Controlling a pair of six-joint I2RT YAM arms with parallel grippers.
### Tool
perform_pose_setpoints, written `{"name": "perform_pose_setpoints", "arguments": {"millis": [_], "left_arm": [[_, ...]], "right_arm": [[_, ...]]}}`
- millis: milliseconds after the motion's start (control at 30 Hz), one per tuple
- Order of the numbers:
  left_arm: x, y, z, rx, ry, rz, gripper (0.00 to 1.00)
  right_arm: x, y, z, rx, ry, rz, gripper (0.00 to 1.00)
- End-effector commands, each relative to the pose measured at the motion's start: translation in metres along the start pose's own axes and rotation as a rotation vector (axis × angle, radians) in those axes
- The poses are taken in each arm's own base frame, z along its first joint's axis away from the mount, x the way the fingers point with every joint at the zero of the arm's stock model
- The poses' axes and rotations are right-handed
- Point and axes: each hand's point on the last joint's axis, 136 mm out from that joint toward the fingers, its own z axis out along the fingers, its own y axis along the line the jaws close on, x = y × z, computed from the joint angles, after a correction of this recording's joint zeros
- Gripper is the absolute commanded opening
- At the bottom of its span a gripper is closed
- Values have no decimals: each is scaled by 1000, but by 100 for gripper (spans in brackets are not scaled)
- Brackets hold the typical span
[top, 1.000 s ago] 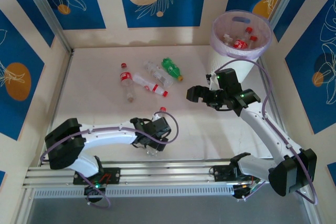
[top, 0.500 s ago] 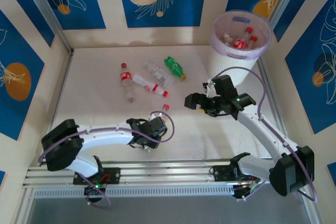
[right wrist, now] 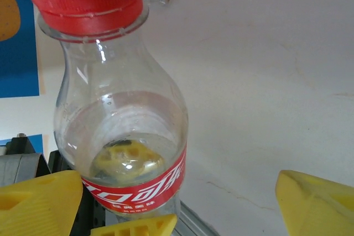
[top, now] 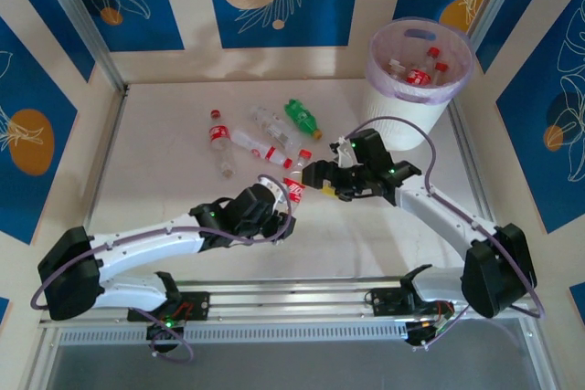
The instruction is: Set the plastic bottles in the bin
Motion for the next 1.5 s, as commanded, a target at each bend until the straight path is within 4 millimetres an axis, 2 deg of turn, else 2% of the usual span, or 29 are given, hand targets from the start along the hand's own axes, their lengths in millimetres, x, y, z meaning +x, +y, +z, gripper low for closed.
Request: {"name": "perform_pose_setpoints", "arguments": {"millis": [0, 100, 167, 333, 467, 533, 633, 700, 800, 867, 967, 1067, 1100, 1233, 1333, 1467], "left_arm": [[-12, -26, -5, 135, -56, 43, 52], [-18, -28, -7, 138, -79, 60, 52], [-23, -28, -8, 134, -92, 71, 53], [-30, -29, -6, 126, -113, 84, 56], [-33, -24, -4, 99, -124, 92, 59], [-34, -21, -3, 81, -126, 99, 64], [-38, -21, -5, 73, -143, 104, 87], [-42, -22, -8, 80, -164, 113, 97], [-45, -21, -11, 85, -187, 106, 90], [-42, -12, -8, 51, -166, 84, 90], [-31, 3, -2, -11, -95, 44, 93], [-13, 12, 5, -51, -16, 13, 95], [-11, 13, 4, -48, -18, -7, 96], [-22, 15, -15, 19, -126, -124, 95], [-24, 39, -31, 2, -150, -235, 94], [-17, 61, -47, -33, -156, -298, 92]], "right_arm": [[-20, 21, 4, -67, -37, -42, 88], [-27, 28, 11, -100, -26, -44, 81], [-29, 31, 14, -103, -18, -50, 72], [-33, 30, 12, -84, -32, -52, 52], [-38, 34, 6, -80, -52, -58, 41], [-41, 35, 1, -72, -65, -67, 37], [-47, 38, -7, -69, -92, -75, 33], [-52, 39, -13, -70, -113, -80, 32], [-60, 39, -19, -71, -131, -80, 32], [-60, 35, -19, -57, -126, -76, 32], [-54, 13, -21, 61, -112, -62, 33], [-45, -15, -28, 245, -88, -79, 46], [-41, -25, -28, 310, -73, -93, 54], [-31, -41, -10, 398, -2, -115, 71], [-31, -50, 8, 488, 53, -144, 81], [-38, -84, 21, 710, 116, -159, 88]]}}
